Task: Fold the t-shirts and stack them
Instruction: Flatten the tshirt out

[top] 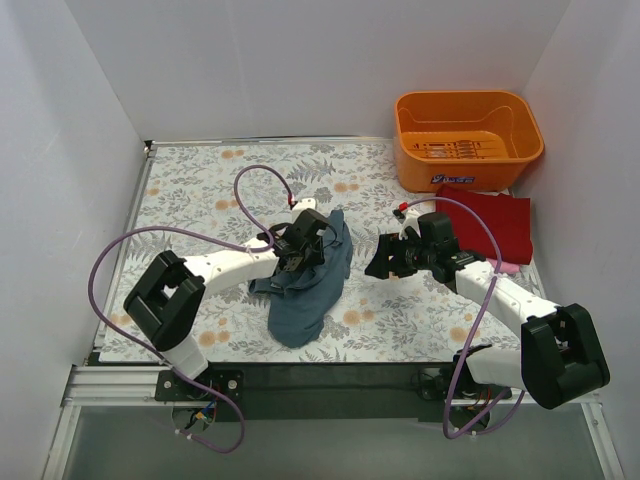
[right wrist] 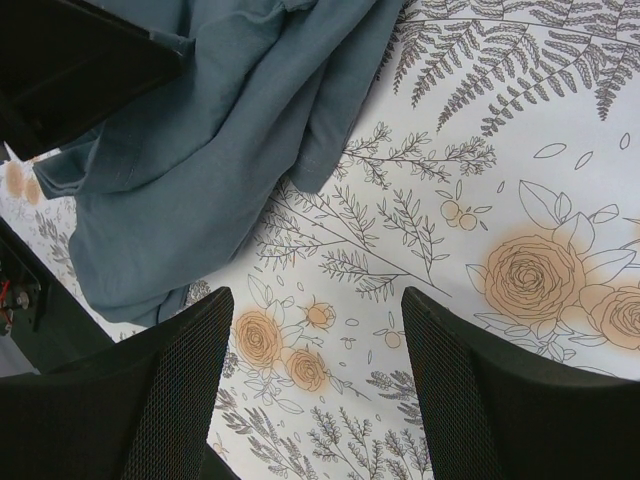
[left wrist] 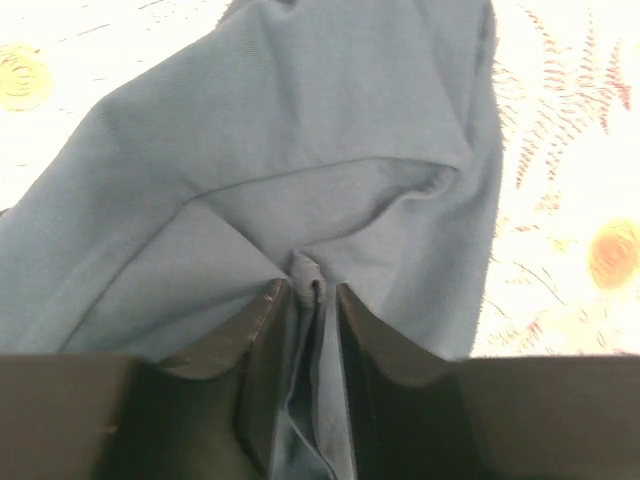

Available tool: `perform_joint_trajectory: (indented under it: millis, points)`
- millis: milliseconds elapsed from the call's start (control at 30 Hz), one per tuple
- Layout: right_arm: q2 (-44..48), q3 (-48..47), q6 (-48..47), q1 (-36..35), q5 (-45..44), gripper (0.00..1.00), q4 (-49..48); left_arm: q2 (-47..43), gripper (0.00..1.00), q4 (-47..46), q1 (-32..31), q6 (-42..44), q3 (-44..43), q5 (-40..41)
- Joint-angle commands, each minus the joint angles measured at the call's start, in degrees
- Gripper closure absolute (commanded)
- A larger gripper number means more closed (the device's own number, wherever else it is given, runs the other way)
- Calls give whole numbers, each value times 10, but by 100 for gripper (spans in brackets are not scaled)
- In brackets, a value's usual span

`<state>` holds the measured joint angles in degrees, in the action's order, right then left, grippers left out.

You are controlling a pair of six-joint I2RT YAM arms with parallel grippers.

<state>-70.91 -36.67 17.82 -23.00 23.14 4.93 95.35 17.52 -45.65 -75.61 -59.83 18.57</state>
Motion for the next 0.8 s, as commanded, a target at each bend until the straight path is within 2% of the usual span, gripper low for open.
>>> perform_joint_trajectory:
  millis: [0,100,433,767]
  points:
    - [8,1,2,-3,11,37,-18,-49,70,-18,0,-2,-1,-27]
    - [9,0,2,-4,9,37,-19,-65,62,-20,-3,-14,9,-46]
    - [3,-1,7,-6,14,37,-20,-63,62,-22,-14,-21,33,-53]
    - [3,5,6,-8,12,37,-21,-47,58,-8,-14,-12,29,29]
